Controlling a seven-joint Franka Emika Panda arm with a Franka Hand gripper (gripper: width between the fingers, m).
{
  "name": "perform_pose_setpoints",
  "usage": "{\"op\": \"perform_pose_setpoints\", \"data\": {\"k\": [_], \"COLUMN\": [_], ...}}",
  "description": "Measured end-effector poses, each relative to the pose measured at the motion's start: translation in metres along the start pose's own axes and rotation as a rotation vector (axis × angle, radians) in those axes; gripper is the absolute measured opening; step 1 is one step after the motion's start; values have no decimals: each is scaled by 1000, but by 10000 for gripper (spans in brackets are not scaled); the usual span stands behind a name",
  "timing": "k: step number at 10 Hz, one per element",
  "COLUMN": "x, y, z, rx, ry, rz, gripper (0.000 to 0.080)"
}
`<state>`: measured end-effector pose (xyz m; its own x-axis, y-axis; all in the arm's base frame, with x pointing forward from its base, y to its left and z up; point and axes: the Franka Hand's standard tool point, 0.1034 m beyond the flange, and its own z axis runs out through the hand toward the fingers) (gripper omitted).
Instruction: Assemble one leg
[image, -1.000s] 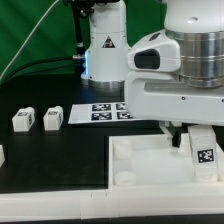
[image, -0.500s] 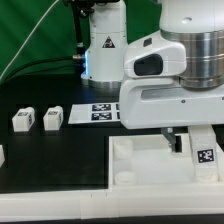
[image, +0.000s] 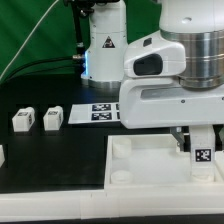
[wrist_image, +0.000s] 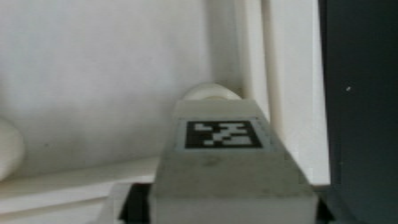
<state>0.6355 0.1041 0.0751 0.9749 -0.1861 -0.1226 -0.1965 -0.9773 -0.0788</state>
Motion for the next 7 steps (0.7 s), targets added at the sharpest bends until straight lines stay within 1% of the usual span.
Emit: {"op": "perform_pose_setpoints", "data": {"k": [2,4,5,6,7], "x": [0,-1,0,-1,-2], "y": [-1,-1,-1,-3,-3], "z": [0,1,1,2,2], "rx": [3,4,11,14,14], "ry": [-1,1,21,27,28], "rz": [40,276,393,558,668], "gripper": [290,290,291,291,291]}}
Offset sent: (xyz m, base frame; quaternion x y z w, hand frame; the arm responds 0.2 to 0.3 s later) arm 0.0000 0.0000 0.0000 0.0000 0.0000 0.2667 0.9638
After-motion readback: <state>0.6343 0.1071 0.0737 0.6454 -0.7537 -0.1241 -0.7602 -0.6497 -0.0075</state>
